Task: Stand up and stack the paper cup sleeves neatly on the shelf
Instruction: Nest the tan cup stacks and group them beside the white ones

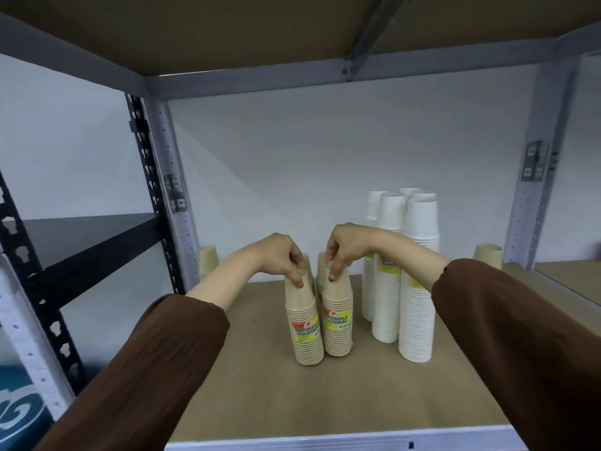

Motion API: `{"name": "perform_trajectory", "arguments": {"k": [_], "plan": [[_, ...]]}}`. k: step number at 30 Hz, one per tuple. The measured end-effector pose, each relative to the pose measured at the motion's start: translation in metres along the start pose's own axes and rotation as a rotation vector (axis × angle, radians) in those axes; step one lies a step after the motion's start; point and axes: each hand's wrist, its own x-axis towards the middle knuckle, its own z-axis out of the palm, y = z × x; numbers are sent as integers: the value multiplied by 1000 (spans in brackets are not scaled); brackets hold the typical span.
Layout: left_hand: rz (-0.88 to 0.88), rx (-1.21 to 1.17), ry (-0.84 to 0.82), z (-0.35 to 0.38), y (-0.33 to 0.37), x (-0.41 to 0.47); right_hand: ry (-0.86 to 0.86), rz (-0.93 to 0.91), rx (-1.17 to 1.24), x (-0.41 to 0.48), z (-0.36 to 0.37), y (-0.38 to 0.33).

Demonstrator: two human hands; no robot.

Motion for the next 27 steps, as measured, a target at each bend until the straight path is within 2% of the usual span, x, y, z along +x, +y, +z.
{"name": "perform_trajectory", "arguments": {"k": [18,27], "plan": [[23,-12,-9,8,0,9,11,-19,37,4,11,7],[43,71,-9,13,-4,11,25,-8,16,3,9,6]]}}
